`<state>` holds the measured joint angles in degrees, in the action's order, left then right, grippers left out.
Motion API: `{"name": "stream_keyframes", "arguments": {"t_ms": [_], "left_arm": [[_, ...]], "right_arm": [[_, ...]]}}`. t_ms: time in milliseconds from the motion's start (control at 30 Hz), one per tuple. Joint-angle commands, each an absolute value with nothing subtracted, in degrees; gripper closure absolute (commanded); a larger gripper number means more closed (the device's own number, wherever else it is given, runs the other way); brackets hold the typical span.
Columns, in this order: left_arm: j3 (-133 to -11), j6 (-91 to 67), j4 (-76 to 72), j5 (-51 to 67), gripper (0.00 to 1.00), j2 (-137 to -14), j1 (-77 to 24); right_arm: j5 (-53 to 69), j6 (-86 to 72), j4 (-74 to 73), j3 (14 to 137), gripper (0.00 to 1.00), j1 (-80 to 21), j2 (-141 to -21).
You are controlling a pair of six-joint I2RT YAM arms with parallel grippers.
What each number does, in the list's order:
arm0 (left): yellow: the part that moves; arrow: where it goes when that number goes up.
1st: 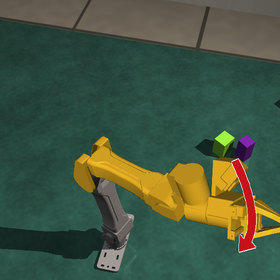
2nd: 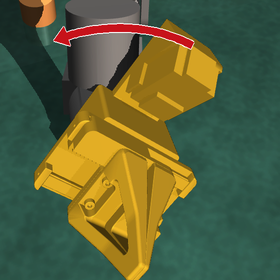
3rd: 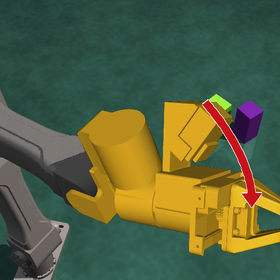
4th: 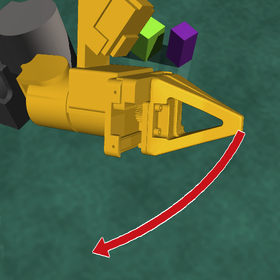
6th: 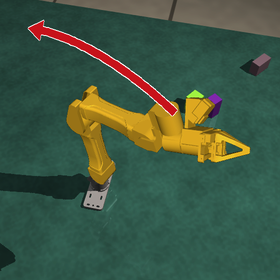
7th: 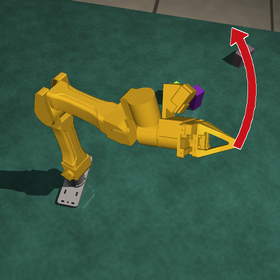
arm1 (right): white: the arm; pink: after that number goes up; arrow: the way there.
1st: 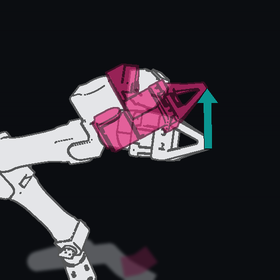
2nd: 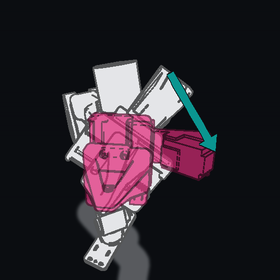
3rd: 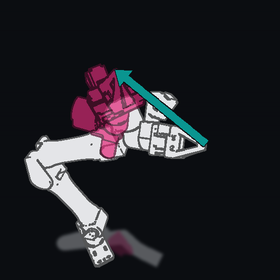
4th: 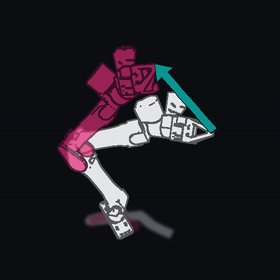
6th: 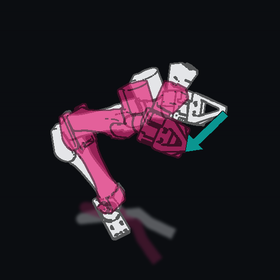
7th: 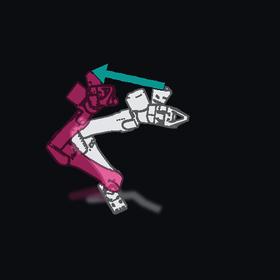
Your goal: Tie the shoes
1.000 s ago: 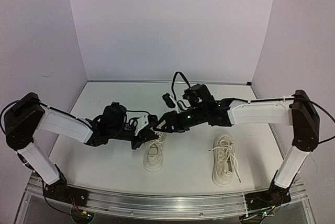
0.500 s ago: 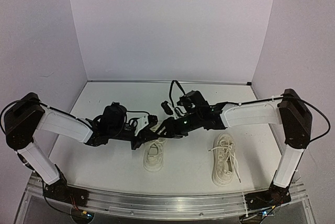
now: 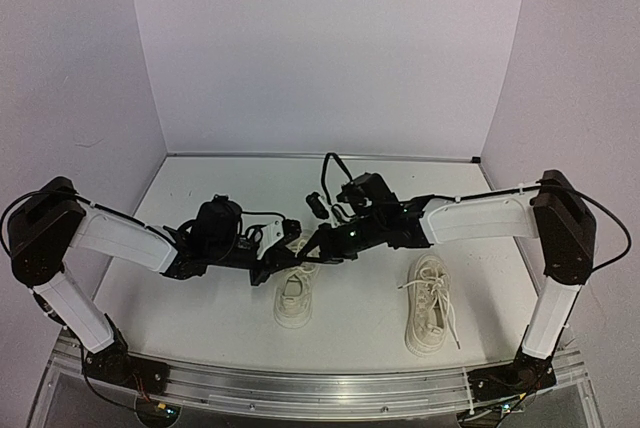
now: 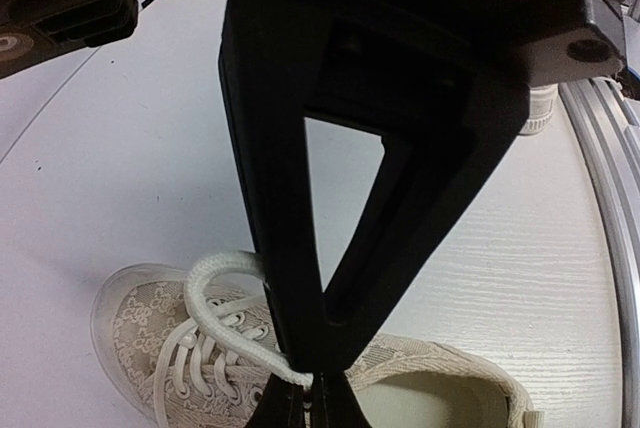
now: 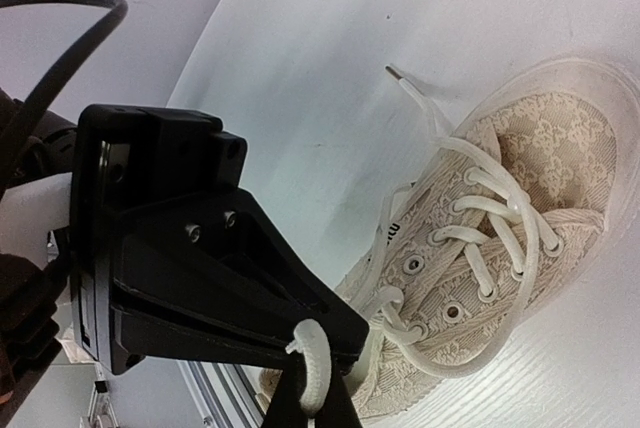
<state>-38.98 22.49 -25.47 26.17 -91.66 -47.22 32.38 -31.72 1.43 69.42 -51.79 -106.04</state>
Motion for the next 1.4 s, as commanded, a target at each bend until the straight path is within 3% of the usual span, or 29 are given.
{"name": "stream_keyframes", "arguments": {"t_ms": [0,200,533,767,867,1033,1233,1367], "left_arm": [[-41.0,22.7,-25.8,26.9,0.94,-89.7,-47.5],[-41.9,23.3,-17.1,24.3,0.73,-84.9,-46.5],[-40.7,23.6,-10.7,25.9,0.65,-79.1,-39.7],[-43.0,21.4,-14.8,30.6,0.50,-86.0,-40.2],[-44.2,21.7,-16.4,31.2,0.48,-88.7,-42.3],[-45.3,21.4,-19.7,31.3,0.56,-91.6,-44.1],[-46.2,21.3,-20.8,32.2,0.83,-93.2,-44.9],[-46.4,21.3,-20.8,32.6,0.92,-93.9,-45.1]], "right_arm": [[31.0,-31.3,3.0,71.3,1.00,-52.2,-106.3],[28.9,-30.9,2.8,70.2,1.00,-52.2,-104.7],[28.1,-29.9,2.7,68.9,1.00,-52.1,-102.9],[28.3,-29.4,2.8,68.9,1.00,-52.1,-102.9],[28.3,-29.4,2.9,69.0,1.00,-52.2,-102.9],[28.4,-29.4,2.8,69.3,1.00,-52.1,-103.1],[28.5,-29.4,2.8,69.5,1.00,-52.1,-103.3],[28.7,-29.5,2.9,70.0,0.96,-52.1,-103.7]]}}
